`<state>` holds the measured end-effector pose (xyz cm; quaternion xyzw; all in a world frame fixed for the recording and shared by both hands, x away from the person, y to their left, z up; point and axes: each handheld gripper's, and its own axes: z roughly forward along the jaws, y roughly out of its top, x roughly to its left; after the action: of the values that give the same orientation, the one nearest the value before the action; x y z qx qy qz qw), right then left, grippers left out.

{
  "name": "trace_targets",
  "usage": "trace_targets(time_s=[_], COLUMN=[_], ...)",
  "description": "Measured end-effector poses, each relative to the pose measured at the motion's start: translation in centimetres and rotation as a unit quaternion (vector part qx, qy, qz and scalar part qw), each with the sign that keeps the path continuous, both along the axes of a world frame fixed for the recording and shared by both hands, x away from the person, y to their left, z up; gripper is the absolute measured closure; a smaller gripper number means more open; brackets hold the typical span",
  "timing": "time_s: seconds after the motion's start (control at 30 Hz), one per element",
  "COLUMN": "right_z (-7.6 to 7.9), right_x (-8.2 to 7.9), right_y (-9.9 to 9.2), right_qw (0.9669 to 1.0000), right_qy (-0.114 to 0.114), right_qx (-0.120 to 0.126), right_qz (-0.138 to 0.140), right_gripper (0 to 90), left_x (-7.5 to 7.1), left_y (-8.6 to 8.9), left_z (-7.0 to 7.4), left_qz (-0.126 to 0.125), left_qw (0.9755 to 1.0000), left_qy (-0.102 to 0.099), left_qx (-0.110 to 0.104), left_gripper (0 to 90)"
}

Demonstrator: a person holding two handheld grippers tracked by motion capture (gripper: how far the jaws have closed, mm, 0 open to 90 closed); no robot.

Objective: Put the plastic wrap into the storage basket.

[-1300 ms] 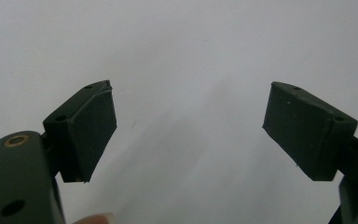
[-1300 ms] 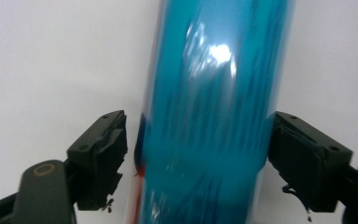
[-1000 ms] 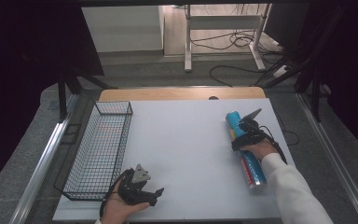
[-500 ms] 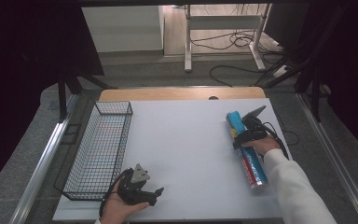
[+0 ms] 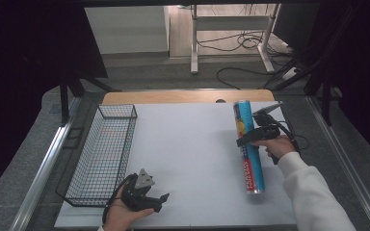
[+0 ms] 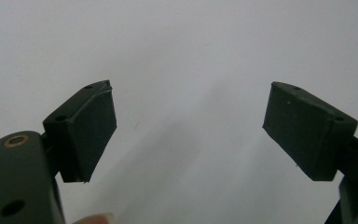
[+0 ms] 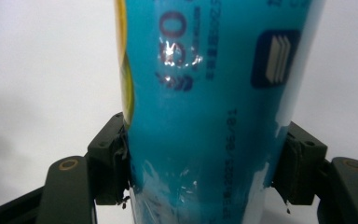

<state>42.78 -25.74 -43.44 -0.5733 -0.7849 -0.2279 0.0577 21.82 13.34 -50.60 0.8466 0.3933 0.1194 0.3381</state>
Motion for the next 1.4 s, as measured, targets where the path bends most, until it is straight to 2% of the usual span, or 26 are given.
trace_targets(time_s=[0.1,0.27,0.37,0.57,0.7,0.83,0.93,1.07,1.17,1.23,1.3,1.4], right_z=[1.0,2.2,2.7,3.2,3.4,3.3,3.1,2.8,2.7,2.6,2.6,2.6], right_x=[-0.4,-0.8,-1.0,-1.6,-2.2,-2.8,-3.2,-3.9,-4.2,-4.4,-4.6,-4.9], right_y=[0.5,1.3,1.7,3.1,4.8,6.8,8.3,10.3,11.5,12.2,12.9,13.9], right_qw=[0.9991,0.9955,0.9932,0.9912,0.989,0.9869,0.9844,0.9818,0.9799,0.9778,0.9758,0.9726], right_qy=[-0.011,-0.032,-0.033,-0.045,-0.047,-0.051,-0.051,-0.057,-0.059,-0.06,-0.065,-0.076], right_qx=[0.042,0.087,0.11,0.122,0.139,0.15,0.163,0.171,0.179,0.187,0.193,0.202], right_qz=[0.005,0.019,0.022,0.024,0.021,0.028,0.042,0.059,0.065,0.074,0.08,0.088], right_gripper=[31.9,32.0,32.0,32.0,32.0,32.0,32.0,32.0,32.0,32.0,32.0,32.0], left_x=[0.0,0.0,0.0,0.0,0.1,0.2,0.3,0.6,1.2,1.7,2.5,4.2], left_y=[0.0,0.0,0.1,0.1,0.1,0.6,1.1,1.6,1.7,1.7,1.7,1.6], left_z=[0.0,0.0,0.0,0.1,0.3,0.9,1.6,2.7,3.4,3.9,4.4,4.6], left_qz=[0.0,0.001,0.002,0.002,0.005,0.011,0.011,0.006,-0.006,-0.017,-0.029,-0.038], left_qw=[1.0,1.0,1.0,1.0,0.9999,0.9992,0.997,0.9903,0.9829,0.9758,0.9705,0.9578], left_qy=[0.0,-0.001,-0.001,-0.001,-0.003,0.001,0.002,0.014,0.028,0.04,0.053,0.084], left_qx=[0.0,-0.001,-0.003,-0.005,-0.011,-0.038,-0.077,-0.138,-0.182,-0.214,-0.234,-0.272], left_gripper=[16.9,17.0,17.0,17.0,16.5,15.9,15.4,14.0,12.7,12.1,10.9,10.1])
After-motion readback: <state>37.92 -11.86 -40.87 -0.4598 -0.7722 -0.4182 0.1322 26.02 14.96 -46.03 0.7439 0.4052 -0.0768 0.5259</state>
